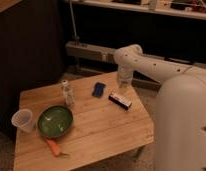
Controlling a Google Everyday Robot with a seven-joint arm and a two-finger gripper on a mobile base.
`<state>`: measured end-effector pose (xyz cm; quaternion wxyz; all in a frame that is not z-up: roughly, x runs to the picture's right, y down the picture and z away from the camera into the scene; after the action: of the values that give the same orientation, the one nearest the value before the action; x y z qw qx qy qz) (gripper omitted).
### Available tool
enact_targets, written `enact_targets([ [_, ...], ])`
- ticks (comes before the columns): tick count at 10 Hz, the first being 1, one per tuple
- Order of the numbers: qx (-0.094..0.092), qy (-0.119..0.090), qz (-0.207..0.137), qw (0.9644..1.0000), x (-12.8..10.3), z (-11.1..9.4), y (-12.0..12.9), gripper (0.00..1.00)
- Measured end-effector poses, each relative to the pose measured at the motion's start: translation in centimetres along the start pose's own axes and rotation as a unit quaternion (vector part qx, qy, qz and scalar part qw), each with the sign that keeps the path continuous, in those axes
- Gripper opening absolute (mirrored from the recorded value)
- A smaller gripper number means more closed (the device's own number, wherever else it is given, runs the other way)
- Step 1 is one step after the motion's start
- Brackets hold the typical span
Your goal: Push the eraser across the table
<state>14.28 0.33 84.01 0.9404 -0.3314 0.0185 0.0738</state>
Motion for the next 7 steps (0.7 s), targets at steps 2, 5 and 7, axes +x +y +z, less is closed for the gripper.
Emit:
enact_targets([
  [2, 0.004, -0.004, 0.024, 0.9997, 2.15, 0.42, -1.95, 0.0],
  [5, 0.004, -0.005, 0.025, 0.9997, 2.13, 0.48, -2.17, 0.0],
  [7, 0.003, -0.005, 0.026, 0.9997, 2.2, 0.49, -2.15, 0.0],
])
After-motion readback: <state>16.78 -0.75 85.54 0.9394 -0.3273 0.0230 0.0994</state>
